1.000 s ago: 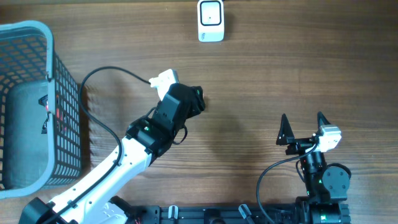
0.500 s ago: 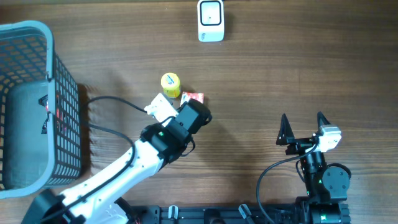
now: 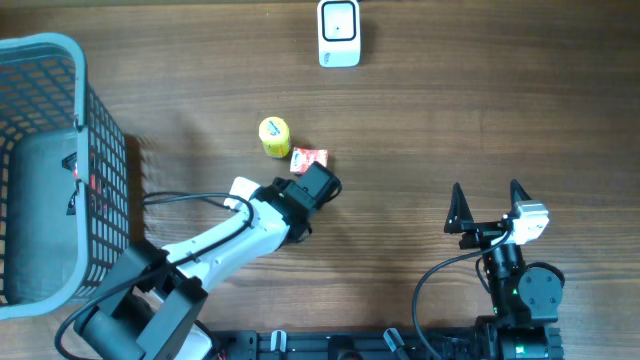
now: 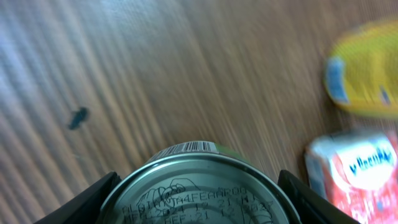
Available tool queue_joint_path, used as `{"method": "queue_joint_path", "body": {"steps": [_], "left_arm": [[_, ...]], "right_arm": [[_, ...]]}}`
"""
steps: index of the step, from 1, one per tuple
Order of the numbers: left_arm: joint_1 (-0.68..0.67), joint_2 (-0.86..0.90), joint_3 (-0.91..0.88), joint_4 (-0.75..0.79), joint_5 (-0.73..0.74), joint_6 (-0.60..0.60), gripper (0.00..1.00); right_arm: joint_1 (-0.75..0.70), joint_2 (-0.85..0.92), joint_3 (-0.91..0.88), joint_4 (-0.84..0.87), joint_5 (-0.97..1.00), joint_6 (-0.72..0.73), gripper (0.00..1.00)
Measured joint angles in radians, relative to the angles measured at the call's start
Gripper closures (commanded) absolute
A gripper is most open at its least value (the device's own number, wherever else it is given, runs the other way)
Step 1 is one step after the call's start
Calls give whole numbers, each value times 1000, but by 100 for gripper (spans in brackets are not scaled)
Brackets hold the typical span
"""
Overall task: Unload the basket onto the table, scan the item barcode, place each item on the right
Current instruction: 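Lift the tin can out and lower it near the Kleenex pack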
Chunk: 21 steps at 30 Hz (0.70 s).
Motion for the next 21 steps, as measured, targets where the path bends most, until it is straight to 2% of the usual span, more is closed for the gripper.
{"method": "queue_joint_path", "body": {"steps": [1, 5, 9, 14, 21], "left_arm": [[13, 0, 0, -8, 0, -32, 23], [71, 0, 0, -14, 13, -96, 19], [111, 0, 0, -14, 31, -121, 1], [118, 0, 1, -11, 40, -112, 0], [118, 0, 1, 0, 42, 35, 0]], "right_arm": [[0, 0, 0, 0, 0, 0, 0], [0, 0, 0, 0, 0, 0, 0], [0, 0, 0, 0, 0, 0, 0], [0, 0, 0, 0, 0, 0, 0], [0, 0, 0, 0, 0, 0, 0]]}}
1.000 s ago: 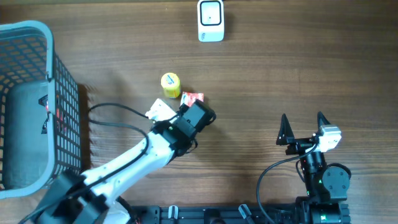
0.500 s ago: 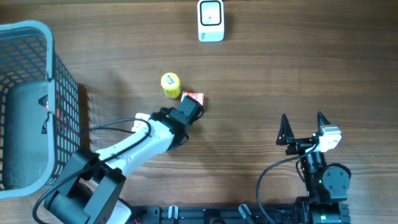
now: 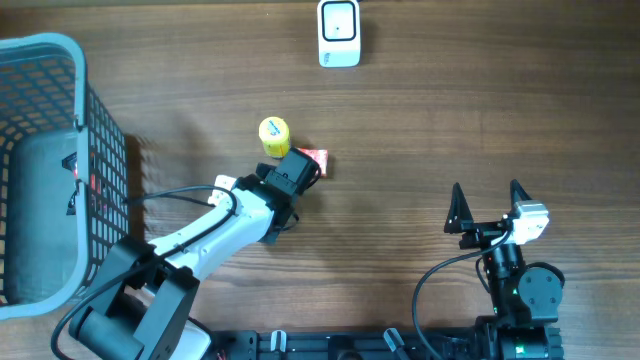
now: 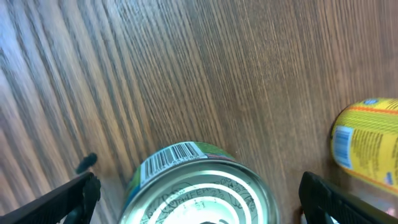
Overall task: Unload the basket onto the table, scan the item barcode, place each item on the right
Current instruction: 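Lift the tin can out and lower it near the Kleenex pack, then open the left gripper, release the tin can, and reach back into the basket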
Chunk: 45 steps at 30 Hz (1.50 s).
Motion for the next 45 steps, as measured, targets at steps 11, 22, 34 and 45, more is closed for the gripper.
{"method": "queue_joint_path", "body": {"steps": [11, 22, 34, 45], "left_arm": [[0, -105, 1, -2, -5, 341, 0], [0, -411, 3, 5, 70, 834, 0], [41, -754, 256, -7, -107, 1132, 0], [613, -682, 687, -85, -225, 1458, 0]], "right_arm": [[0, 0, 0, 0, 0, 0, 0], [0, 0, 0, 0, 0, 0, 0], [0, 0, 0, 0, 0, 0, 0], [0, 0, 0, 0, 0, 0, 0]]}}
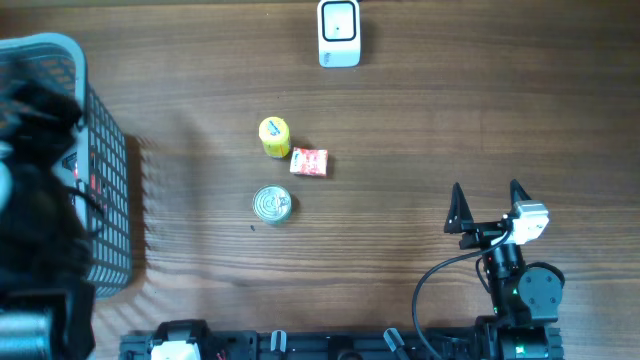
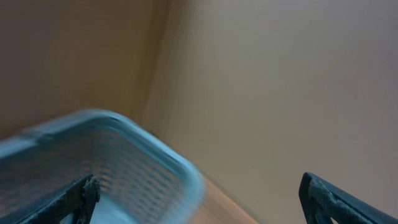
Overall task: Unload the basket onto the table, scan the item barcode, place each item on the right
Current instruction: 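Open the left gripper, release the tin can, and reach back into the basket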
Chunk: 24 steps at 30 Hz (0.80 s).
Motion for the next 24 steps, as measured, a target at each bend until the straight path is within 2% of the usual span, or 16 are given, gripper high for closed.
{"method": "queue_joint_path", "body": {"steps": [4, 8, 15, 19, 24], "left_arm": [[262, 84, 9, 3, 93, 51, 0], [477, 272, 9, 14, 171, 72, 0], [623, 544, 8, -41, 304, 63, 0], [619, 632, 7, -39, 429, 185, 0], [614, 744, 7, -97, 485, 334, 0]], "right_arm": [[0, 0, 0, 0, 0, 0, 0], [0, 0, 0, 0, 0, 0, 0], [0, 0, 0, 0, 0, 0, 0], [0, 0, 0, 0, 0, 0, 0], [0, 0, 0, 0, 0, 0, 0]]}}
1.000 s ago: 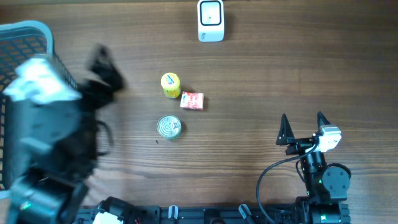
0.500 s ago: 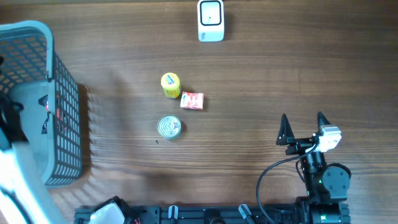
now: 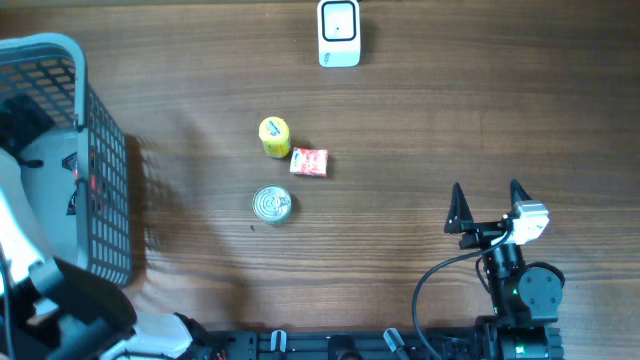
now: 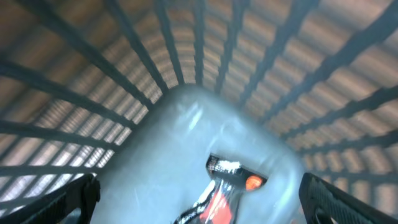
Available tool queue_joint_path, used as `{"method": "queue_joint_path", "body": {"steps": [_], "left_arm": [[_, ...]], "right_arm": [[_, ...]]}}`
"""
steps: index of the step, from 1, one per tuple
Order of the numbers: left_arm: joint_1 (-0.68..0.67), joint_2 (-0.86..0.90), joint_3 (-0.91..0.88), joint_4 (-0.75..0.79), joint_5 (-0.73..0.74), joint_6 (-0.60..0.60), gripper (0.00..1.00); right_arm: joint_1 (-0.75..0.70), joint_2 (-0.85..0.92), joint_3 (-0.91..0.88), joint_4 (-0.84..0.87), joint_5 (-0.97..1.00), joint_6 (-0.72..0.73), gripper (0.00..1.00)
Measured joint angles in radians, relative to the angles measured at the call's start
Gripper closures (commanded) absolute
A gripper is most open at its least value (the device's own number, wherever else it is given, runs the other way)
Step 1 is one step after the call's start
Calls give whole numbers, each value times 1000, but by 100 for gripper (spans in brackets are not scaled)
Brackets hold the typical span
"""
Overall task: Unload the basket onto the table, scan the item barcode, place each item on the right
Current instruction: 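Open the left gripper, release the tin can, and reach back into the basket, then grasp the black-orange packaged razor inside the basket with the left gripper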
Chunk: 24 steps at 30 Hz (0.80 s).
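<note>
My left gripper is open inside the blue mesh basket, its fingers spread wide and empty. Below it lies a pale grey pouch with a red and black packet on it. In the overhead view the left gripper shows as a dark shape over the basket's left part. The white scanner stands at the table's far edge. My right gripper rests open at the near right, holding nothing.
On the table's middle are a yellow can, a small red packet and a silver tin can standing on end. The basket's mesh walls surround the left gripper on all sides.
The left wrist camera faced the basket's rim and a beige wall; now it looks down at the grey pouch inside the basket. The table items and right arm have not moved.
My left gripper was shut on the silver tin can beside the red packet. Then it stood open with the can set upright on the table. Then the arm was at the basket, the can left behind. Now the open gripper is inside the basket.
</note>
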Motion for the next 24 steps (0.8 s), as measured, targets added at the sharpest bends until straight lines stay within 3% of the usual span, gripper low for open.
{"method": "queue_joint_path", "body": {"steps": [7, 15, 24], "left_arm": [[0, 101, -2, -94, 55, 123, 0], [0, 105, -62, -101, 96, 195, 0], [0, 108, -227, 52, 101, 234, 0]], "right_arm": [[0, 0, 0, 0, 0, 0, 0], [0, 0, 0, 0, 0, 0, 0], [0, 0, 0, 0, 0, 0, 0]]}}
